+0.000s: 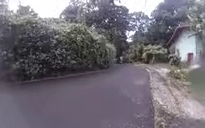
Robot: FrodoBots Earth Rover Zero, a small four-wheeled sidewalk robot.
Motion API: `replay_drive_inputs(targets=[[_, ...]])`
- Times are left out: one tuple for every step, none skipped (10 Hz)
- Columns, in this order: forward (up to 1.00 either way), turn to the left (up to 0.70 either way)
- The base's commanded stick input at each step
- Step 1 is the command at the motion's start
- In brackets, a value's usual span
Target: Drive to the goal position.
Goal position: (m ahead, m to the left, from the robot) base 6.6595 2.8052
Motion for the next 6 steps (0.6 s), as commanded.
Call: replay_drive_inputs(targets=[[0.50, -0.50], [0.50, -0.48], [0.50, -0.36], [0.50, -0.23], [0.50, -0.11], [0.50, 0.00]])
